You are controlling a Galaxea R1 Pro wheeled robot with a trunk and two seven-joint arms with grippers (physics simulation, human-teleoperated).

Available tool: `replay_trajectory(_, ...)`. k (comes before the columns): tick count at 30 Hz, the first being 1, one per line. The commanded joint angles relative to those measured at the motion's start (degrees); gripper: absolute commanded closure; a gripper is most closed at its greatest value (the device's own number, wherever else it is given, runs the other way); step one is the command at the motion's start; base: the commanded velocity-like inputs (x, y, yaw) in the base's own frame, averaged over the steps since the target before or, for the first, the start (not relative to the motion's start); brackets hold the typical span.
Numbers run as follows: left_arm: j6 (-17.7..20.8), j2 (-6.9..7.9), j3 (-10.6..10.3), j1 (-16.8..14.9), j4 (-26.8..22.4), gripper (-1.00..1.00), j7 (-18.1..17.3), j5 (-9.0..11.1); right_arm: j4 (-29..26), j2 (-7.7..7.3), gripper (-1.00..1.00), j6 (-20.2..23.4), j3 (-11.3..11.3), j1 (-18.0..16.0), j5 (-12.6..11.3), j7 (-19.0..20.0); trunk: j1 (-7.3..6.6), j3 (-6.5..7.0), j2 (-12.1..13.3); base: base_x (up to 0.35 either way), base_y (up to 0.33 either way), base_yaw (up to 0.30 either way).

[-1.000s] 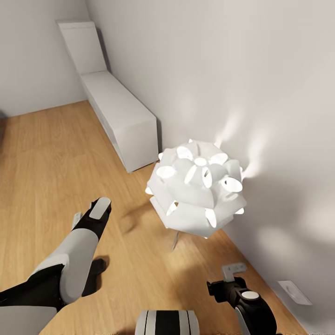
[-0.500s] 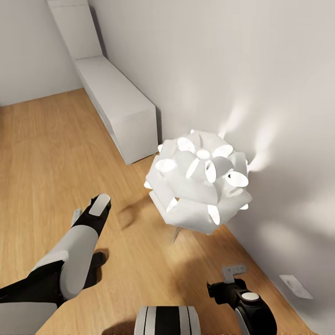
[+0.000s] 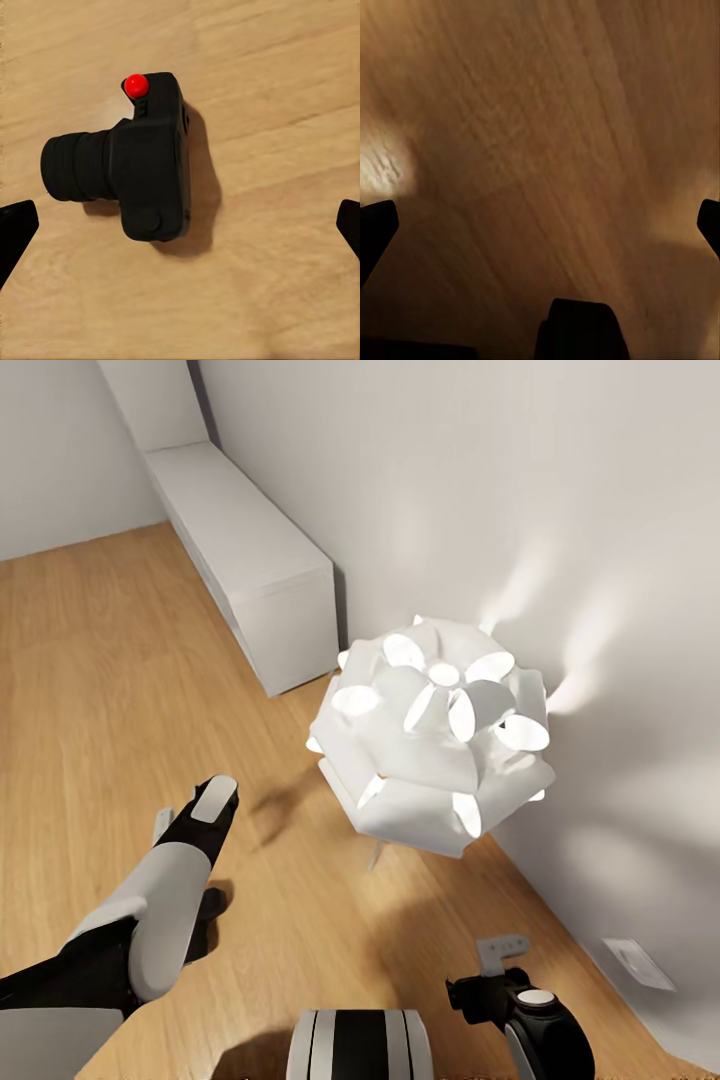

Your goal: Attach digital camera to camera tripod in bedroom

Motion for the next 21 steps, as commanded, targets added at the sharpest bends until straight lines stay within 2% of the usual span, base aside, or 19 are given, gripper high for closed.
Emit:
replay_trajectory(1, -0.27, -0.05, 0.22, -0.02, -0.08, -1.00, -0.01, 0.07, -0.05, 0.00, -1.00, 0.31, 0.07, -0.03, 0.32, -0.04, 0.01, -0.26, -0.03, 0.000, 0.000, 0.000)
replay_trajectory(9, -0.99, 0.10, 0.26, 0.11, -0.08, -1.00, 0.00, 0.16, -0.08, 0.16, -1.00, 0.57, -0.24, -0.86, 0.36, -0.02, 0.01, -0.26, -0.03, 0.000, 0.000, 0.000)
replay_trajectory(21, -1.31, 0.09, -0.10, 0.17, -0.08, -1.00, -0.52, 0.22, -0.09, 0.21, -1.00, 0.81, -0.67, -5.60, 0.30, 0.05, 0.01, -0.26, -0.03, 0.000, 0.000, 0.000)
